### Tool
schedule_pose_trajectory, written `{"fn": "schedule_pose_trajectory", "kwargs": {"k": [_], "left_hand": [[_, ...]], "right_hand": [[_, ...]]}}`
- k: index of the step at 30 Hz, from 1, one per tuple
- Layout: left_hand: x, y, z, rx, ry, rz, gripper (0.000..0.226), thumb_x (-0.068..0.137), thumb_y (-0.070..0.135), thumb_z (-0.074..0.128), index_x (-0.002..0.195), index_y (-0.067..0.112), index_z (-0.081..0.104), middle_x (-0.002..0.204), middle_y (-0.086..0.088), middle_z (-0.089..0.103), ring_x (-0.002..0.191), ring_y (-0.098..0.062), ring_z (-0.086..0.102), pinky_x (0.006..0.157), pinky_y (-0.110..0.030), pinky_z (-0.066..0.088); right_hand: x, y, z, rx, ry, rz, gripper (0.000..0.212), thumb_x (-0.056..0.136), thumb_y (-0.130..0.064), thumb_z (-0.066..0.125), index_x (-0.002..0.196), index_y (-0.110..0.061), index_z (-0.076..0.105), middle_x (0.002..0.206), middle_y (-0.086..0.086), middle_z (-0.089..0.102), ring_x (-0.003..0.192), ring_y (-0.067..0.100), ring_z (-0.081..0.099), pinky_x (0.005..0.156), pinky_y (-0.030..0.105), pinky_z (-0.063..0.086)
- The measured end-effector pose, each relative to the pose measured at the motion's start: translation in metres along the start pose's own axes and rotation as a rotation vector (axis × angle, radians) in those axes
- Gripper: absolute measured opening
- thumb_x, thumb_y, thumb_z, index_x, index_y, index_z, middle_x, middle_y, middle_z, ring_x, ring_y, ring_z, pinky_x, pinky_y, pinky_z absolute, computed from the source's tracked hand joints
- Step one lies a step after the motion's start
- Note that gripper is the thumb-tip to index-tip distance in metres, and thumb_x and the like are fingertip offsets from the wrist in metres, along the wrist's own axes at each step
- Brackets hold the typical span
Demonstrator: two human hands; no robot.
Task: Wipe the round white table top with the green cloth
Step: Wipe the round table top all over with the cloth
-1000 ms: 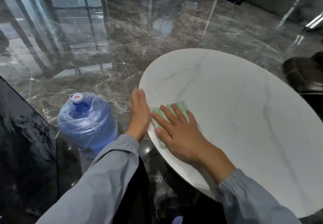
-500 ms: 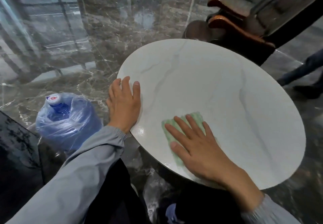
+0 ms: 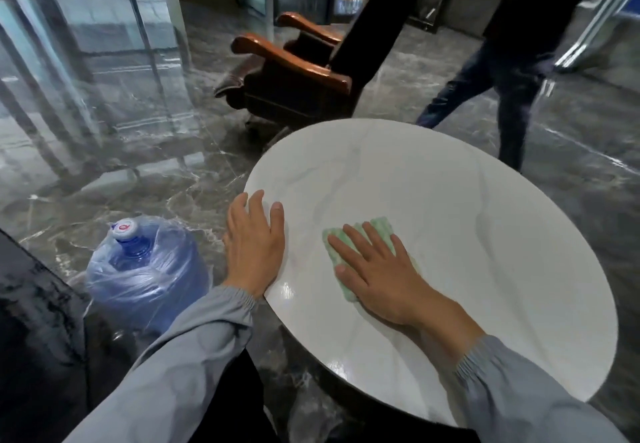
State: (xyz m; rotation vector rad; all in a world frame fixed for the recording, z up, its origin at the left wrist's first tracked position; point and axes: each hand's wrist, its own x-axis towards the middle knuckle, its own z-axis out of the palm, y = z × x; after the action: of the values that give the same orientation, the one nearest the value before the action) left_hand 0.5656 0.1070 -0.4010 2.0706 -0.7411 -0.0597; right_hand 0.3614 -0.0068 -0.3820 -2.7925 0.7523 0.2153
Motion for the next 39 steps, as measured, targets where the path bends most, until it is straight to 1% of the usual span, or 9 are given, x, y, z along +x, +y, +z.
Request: {"fn": "schedule_pose_trajectory", "kwargs": {"k": [5, 12, 18, 23, 26, 30, 33, 36, 39], "left_hand": [[-0.002, 0.0, -0.001, -0.084, 0.023, -0.041, 0.058, 0.107, 0.05, 0.038, 0.157, 0.019, 0.035, 0.156, -0.007, 0.035, 0.146, -0.026, 0.033, 0.123, -0.05, 0.026], [0.002, -0.008, 0.003, -0.125, 0.046, -0.097, 0.054, 0.108, 0.04, 0.042, 0.157, 0.018, 0.032, 0.151, -0.003, 0.038, 0.14, -0.019, 0.035, 0.111, -0.027, 0.022], [0.003, -0.007, 0.003, -0.179, 0.081, -0.116, 0.051, 0.108, 0.032, 0.047, 0.155, 0.019, 0.034, 0.149, 0.001, 0.038, 0.138, -0.015, 0.035, 0.109, -0.023, 0.021], [0.0, -0.005, 0.0, -0.255, 0.1, -0.116, 0.05, 0.109, 0.035, 0.043, 0.156, 0.024, 0.031, 0.152, 0.002, 0.039, 0.14, -0.013, 0.037, 0.116, -0.032, 0.031], [0.0, -0.004, 0.0, -0.271, 0.116, -0.109, 0.047, 0.109, 0.034, 0.043, 0.154, 0.023, 0.032, 0.148, 0.004, 0.042, 0.138, -0.014, 0.041, 0.117, -0.037, 0.035], [0.002, -0.003, 0.0, -0.259, 0.119, -0.131, 0.044, 0.107, 0.029, 0.046, 0.149, 0.021, 0.037, 0.139, 0.005, 0.045, 0.129, -0.012, 0.043, 0.113, -0.038, 0.037], [0.002, -0.003, 0.0, -0.236, 0.122, -0.125, 0.044, 0.107, 0.026, 0.046, 0.15, 0.021, 0.036, 0.14, 0.005, 0.046, 0.127, -0.006, 0.041, 0.11, -0.028, 0.032], [0.001, -0.004, 0.001, -0.215, 0.118, -0.131, 0.047, 0.109, 0.028, 0.044, 0.154, 0.023, 0.032, 0.147, 0.009, 0.041, 0.132, -0.002, 0.036, 0.11, -0.021, 0.025], [0.002, -0.006, 0.003, -0.205, 0.117, -0.13, 0.049, 0.109, 0.027, 0.044, 0.155, 0.02, 0.03, 0.15, 0.001, 0.041, 0.139, -0.011, 0.037, 0.114, -0.024, 0.026]], "right_hand": [[0.018, -0.004, -0.007, -0.007, -0.03, -0.008, 0.054, 0.107, -0.058, 0.011, 0.157, -0.058, -0.009, 0.169, -0.023, -0.018, 0.153, 0.007, -0.029, 0.124, 0.05, -0.016], [0.13, -0.018, -0.025, -0.045, -0.033, -0.045, 0.055, 0.107, -0.06, 0.013, 0.16, -0.055, -0.003, 0.171, -0.018, -0.012, 0.157, 0.014, -0.019, 0.124, 0.054, -0.01], [0.181, -0.017, -0.039, -0.025, -0.05, 0.041, 0.055, 0.107, -0.058, 0.011, 0.16, -0.054, -0.003, 0.172, -0.017, -0.013, 0.158, 0.017, -0.018, 0.123, 0.056, -0.013], [0.143, -0.055, -0.022, -0.111, -0.072, -0.307, 0.065, 0.094, -0.069, -0.005, 0.158, -0.056, -0.006, 0.17, -0.02, -0.015, 0.156, 0.012, -0.024, 0.124, 0.05, -0.016], [0.156, -0.047, -0.032, -0.119, -0.105, -0.409, 0.064, 0.095, -0.071, -0.001, 0.158, -0.058, -0.002, 0.17, -0.023, -0.011, 0.155, 0.007, -0.021, 0.123, 0.042, -0.013], [0.22, -0.018, -0.049, -0.128, -0.061, -0.228, 0.054, 0.107, -0.06, 0.014, 0.159, -0.057, 0.0, 0.171, -0.022, -0.007, 0.158, 0.011, -0.014, 0.126, 0.05, -0.005], [0.241, -0.031, -0.048, -0.135, -0.04, -0.141, 0.054, 0.108, -0.058, 0.013, 0.16, -0.055, -0.001, 0.172, -0.018, -0.01, 0.158, 0.016, -0.016, 0.125, 0.055, -0.007], [0.214, -0.054, -0.037, -0.153, -0.064, -0.373, 0.053, 0.109, -0.057, 0.013, 0.159, -0.055, -0.003, 0.171, -0.019, -0.013, 0.157, 0.014, -0.021, 0.124, 0.051, -0.013], [0.198, -0.054, -0.034, -0.178, -0.068, -0.577, 0.053, 0.109, -0.057, 0.014, 0.16, -0.054, -0.001, 0.171, -0.021, -0.01, 0.156, 0.009, -0.019, 0.122, 0.041, -0.012]]}}
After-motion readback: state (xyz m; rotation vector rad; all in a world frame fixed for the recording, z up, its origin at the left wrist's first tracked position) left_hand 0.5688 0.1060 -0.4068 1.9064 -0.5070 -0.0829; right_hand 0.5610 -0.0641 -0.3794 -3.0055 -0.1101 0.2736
